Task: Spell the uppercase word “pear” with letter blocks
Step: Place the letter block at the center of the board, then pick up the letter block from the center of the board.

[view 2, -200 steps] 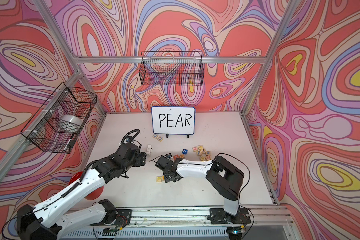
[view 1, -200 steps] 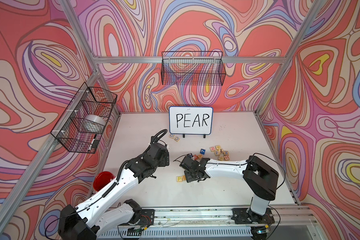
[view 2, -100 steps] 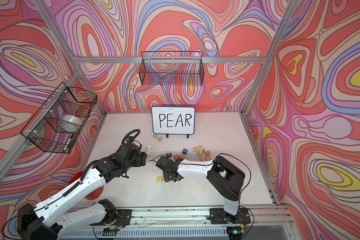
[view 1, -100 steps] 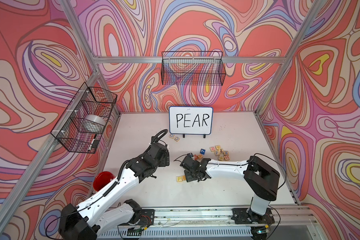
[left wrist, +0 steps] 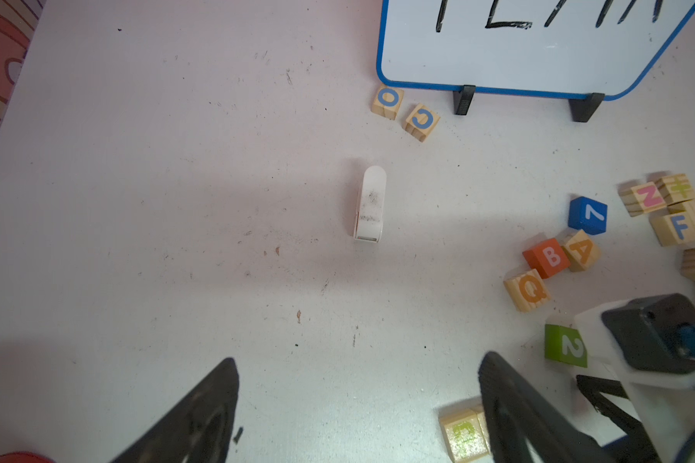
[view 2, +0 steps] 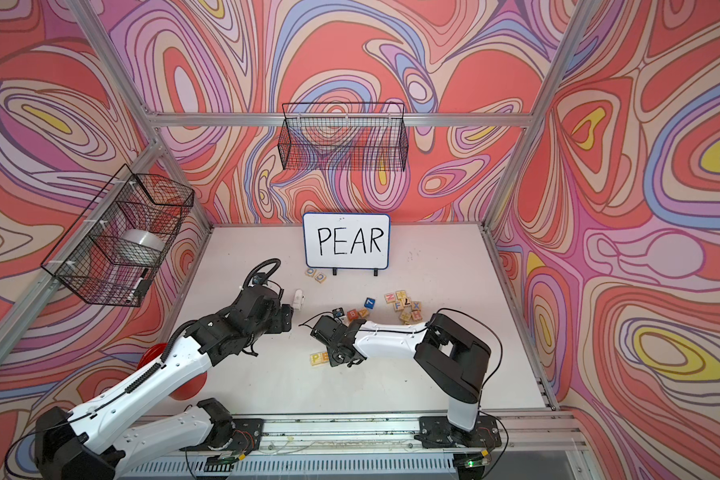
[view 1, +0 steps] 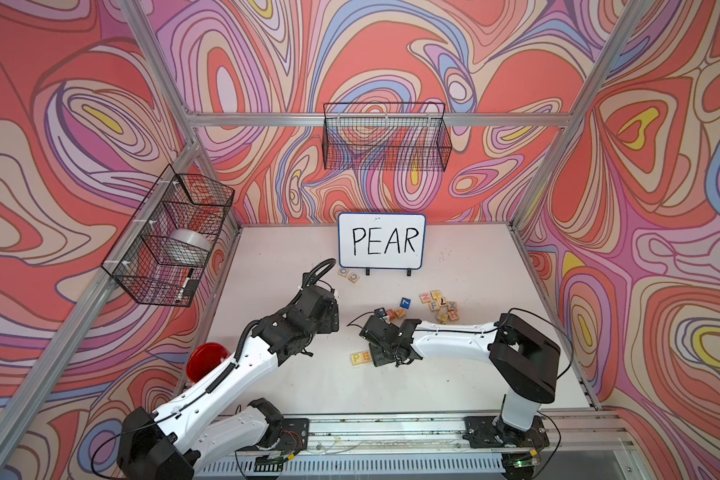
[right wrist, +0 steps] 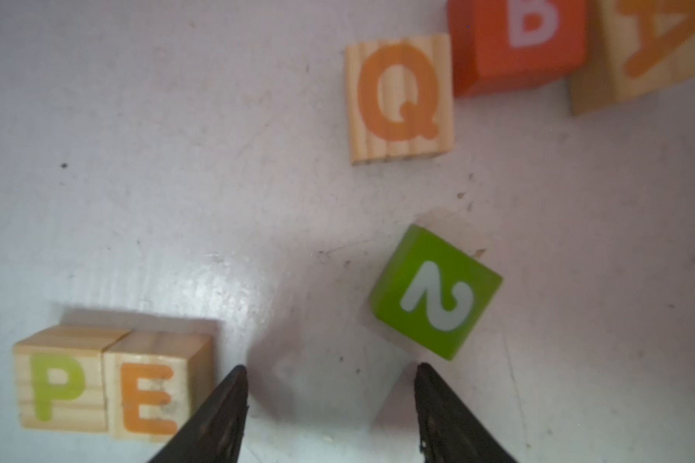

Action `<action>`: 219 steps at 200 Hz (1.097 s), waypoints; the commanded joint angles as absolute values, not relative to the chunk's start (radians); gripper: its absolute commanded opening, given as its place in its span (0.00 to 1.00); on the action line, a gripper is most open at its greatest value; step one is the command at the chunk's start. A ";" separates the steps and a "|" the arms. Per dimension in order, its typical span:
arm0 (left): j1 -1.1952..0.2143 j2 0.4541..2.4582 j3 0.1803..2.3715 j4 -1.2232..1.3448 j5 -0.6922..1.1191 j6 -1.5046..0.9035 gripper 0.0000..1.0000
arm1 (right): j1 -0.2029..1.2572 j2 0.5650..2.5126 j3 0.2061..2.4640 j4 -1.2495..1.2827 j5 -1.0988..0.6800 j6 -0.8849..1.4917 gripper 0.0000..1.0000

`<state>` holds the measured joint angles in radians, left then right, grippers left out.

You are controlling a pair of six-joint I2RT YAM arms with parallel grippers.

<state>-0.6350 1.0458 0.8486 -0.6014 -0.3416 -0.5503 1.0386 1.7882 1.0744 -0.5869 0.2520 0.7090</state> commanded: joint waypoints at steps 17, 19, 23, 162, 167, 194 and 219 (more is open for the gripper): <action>-0.626 1.066 0.868 -0.578 -0.354 -0.546 0.89 | 1.004 1.652 1.113 -0.659 0.468 0.756 0.72; -0.626 1.066 0.869 -0.575 -0.353 -0.544 0.89 | 1.000 1.648 1.112 -0.656 0.473 0.761 0.72; -0.625 1.069 0.871 -0.572 -0.352 -0.545 0.90 | 0.989 1.636 1.110 -0.652 0.484 0.769 0.72; -0.612 1.318 1.050 -0.455 -0.254 -0.476 0.90 | 0.460 1.642 1.043 -0.578 0.265 0.902 0.69; -0.611 1.329 1.060 -0.448 -0.246 -0.470 0.90 | 0.460 1.652 1.056 -0.582 0.273 0.894 0.69; -0.600 1.378 1.111 -0.407 -0.218 -0.447 0.90 | 0.459 1.694 1.133 -0.592 0.314 0.868 0.69; -0.592 1.388 1.115 -0.393 -0.209 -0.446 0.90 | 0.458 1.713 1.171 -0.562 0.306 0.832 0.68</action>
